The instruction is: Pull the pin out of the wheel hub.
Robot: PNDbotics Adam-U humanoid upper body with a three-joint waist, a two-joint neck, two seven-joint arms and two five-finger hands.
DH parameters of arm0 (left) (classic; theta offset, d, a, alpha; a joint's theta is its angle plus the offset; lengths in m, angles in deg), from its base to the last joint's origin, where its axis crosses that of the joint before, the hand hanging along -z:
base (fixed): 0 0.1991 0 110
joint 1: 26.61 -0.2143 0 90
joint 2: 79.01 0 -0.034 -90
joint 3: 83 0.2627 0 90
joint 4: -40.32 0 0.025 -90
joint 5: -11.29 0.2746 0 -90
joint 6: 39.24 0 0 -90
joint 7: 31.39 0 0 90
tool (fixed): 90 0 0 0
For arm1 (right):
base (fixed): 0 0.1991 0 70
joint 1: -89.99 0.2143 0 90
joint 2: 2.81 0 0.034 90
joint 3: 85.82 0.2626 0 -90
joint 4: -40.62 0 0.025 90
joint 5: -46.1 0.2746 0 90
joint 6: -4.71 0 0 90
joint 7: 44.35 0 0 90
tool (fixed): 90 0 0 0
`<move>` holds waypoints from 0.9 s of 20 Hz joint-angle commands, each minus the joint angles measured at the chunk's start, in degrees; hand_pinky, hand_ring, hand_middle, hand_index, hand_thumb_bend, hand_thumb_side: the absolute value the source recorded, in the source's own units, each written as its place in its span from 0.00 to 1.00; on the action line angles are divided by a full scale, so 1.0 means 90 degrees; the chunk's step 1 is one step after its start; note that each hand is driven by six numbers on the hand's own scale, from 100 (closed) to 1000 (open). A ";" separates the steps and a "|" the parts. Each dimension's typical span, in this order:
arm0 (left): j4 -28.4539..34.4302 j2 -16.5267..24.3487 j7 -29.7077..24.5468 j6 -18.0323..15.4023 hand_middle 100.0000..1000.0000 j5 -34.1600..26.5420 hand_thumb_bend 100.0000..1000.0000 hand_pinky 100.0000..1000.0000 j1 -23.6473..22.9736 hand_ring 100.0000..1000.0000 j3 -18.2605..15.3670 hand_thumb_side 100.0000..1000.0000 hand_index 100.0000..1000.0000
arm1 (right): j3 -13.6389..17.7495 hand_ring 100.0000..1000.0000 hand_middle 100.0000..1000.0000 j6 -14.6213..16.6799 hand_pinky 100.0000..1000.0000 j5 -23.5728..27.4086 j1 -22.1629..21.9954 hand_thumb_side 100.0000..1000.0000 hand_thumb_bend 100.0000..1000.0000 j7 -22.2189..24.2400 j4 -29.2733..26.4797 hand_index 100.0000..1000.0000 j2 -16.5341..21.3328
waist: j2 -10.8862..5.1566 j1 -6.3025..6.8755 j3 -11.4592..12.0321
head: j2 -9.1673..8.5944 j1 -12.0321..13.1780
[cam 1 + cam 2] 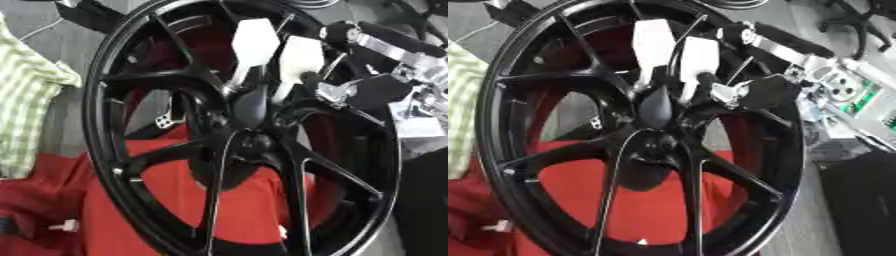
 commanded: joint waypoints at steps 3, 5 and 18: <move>0.0107 0.0076 0.0008 0.0023 0.50 0.0027 0.00 0.50 -0.0008 0.59 -0.0074 0.73 0.69 | 0.0144 0.68 0.46 0.0107 0.84 0.0312 0.0068 0.32 0.00 0.0041 -0.0046 0.45 0.0221 | -0.0180 0.0052 -0.0024 | -0.0062 0.0022; 0.0107 0.0068 0.0012 0.0029 0.50 0.0027 0.00 0.50 -0.0022 0.59 -0.0083 0.73 0.69 | 0.0180 0.68 0.46 0.0100 0.84 0.0421 0.0064 0.32 0.00 0.0026 -0.0046 0.44 0.0237 | -0.0194 0.0057 -0.0038 | -0.0045 0.0024; 0.0107 0.0035 0.0037 0.0045 0.50 0.0025 0.00 0.50 -0.0072 0.59 -0.0109 0.72 0.69 | 0.0689 0.67 0.46 0.0021 0.86 0.1665 0.0024 0.38 0.00 0.0021 -0.0046 0.43 0.0403 | -0.0253 0.0132 -0.0133 | -0.0027 0.0049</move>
